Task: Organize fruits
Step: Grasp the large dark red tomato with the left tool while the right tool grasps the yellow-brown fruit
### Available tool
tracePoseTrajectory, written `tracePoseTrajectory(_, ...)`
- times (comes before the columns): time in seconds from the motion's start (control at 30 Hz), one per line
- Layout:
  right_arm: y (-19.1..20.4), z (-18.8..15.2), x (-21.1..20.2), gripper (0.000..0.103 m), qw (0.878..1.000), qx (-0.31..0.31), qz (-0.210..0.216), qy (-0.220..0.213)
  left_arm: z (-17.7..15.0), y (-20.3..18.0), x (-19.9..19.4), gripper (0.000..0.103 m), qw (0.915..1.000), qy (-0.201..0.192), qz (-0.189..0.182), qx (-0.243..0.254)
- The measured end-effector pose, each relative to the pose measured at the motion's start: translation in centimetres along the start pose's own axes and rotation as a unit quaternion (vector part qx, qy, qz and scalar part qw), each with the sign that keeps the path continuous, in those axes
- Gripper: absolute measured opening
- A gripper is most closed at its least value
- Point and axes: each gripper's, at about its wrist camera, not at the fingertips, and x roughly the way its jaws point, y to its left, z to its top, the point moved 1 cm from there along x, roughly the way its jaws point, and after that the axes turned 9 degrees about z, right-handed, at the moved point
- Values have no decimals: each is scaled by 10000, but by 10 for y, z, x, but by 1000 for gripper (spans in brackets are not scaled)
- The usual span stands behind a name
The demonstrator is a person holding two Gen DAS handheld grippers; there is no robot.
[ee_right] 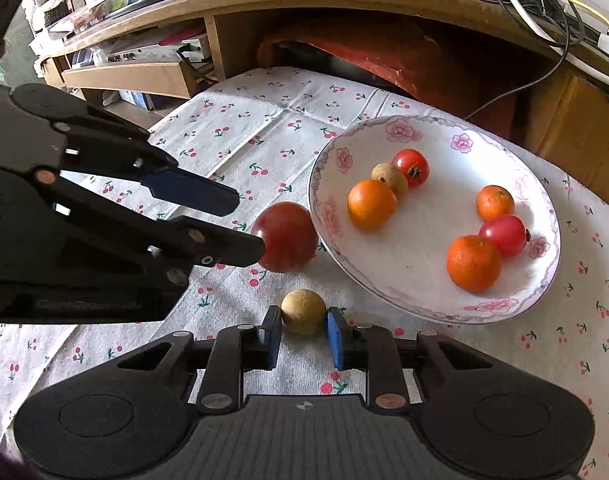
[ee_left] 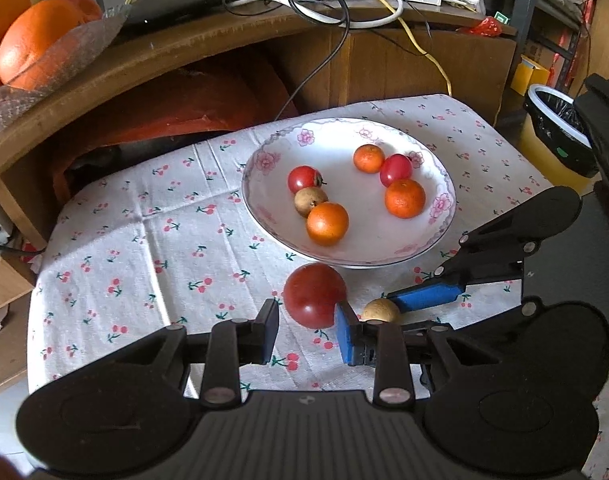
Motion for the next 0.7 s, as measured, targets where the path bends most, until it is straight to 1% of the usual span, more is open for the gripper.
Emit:
tracePoseTrajectory(0.2, -1, -1, -8, 19, 9999, 90, -49, 3, 2, 0, 9, 40, 9999, 48, -84, -70)
tracePoseTrajectory(0.27, -2, -2, -11, 20, 9999, 127, -81, 8, 2, 1, 12, 46, 9999, 43, -125, -83)
tracePoseTrajectory(0.43, -6, -3, -14, 20, 9997, 193, -138, 9, 5, -4, 20, 49, 9997, 67, -235, -66)
tracePoseTrajectory(0.6, -7, -4, -14, 20, 9997, 200, -141, 11, 9, -10, 26, 50, 9998, 72, -210, -5)
tracePoseTrajectory(0.7, -8, -4, -16, 20, 9996, 200, -188, 18, 9, -14, 29, 49, 9999, 97, -125, 41)
